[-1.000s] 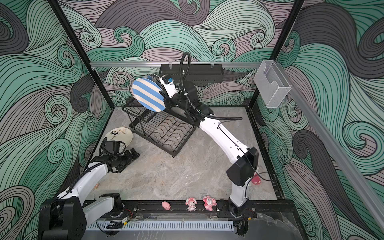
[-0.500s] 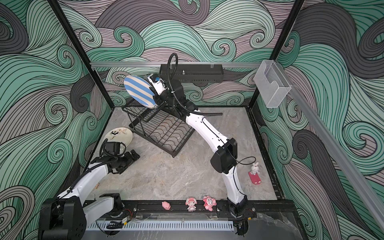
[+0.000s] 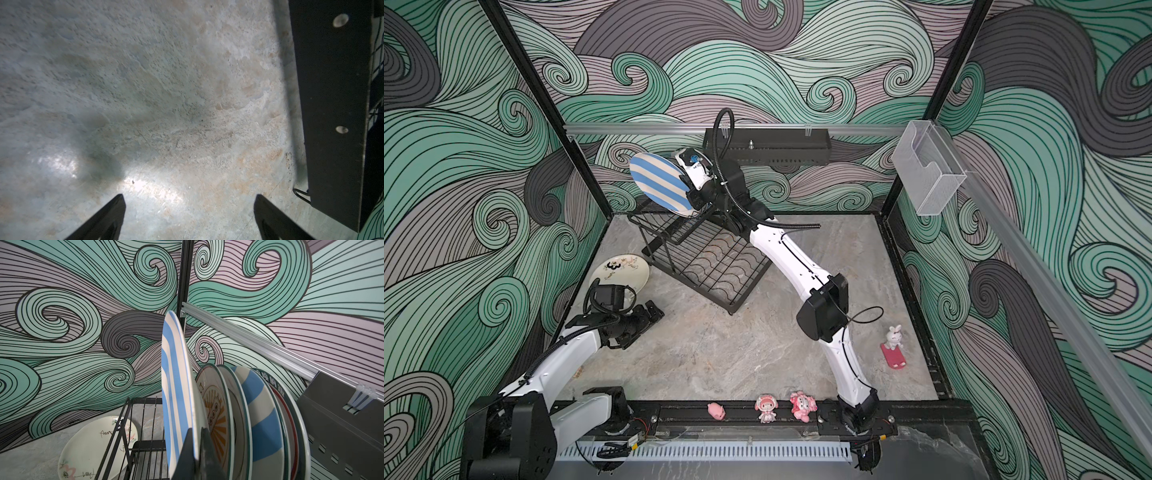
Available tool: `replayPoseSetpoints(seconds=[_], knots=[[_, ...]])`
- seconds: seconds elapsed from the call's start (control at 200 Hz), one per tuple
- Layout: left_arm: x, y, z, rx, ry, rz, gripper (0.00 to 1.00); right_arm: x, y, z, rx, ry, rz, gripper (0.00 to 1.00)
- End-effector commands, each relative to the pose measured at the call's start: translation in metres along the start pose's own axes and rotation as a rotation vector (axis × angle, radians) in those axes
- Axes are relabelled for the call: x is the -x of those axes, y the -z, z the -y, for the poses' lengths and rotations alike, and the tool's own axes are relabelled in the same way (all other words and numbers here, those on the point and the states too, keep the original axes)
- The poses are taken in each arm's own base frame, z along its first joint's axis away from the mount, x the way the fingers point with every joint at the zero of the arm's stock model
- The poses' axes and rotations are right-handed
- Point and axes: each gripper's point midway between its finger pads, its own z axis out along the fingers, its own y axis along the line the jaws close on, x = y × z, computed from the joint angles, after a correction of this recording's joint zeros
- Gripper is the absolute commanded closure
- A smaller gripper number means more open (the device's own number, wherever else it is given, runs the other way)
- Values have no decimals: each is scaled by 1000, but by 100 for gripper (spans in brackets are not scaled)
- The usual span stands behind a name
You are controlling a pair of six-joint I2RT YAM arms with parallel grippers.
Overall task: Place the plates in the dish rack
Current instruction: 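Lower the striped plate into the front rack slot with the right gripper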
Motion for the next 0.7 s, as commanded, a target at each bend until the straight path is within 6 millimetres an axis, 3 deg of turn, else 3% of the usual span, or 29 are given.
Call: replayPoseSetpoints(seconds=[0.0,0.695], knots=[[1,0,-2,8,-8,8,1,23,4,9,-36,-14,66,100],[5,4,3,-4,-13,16,1,-13,-12,9,-53,-87,-4,100]])
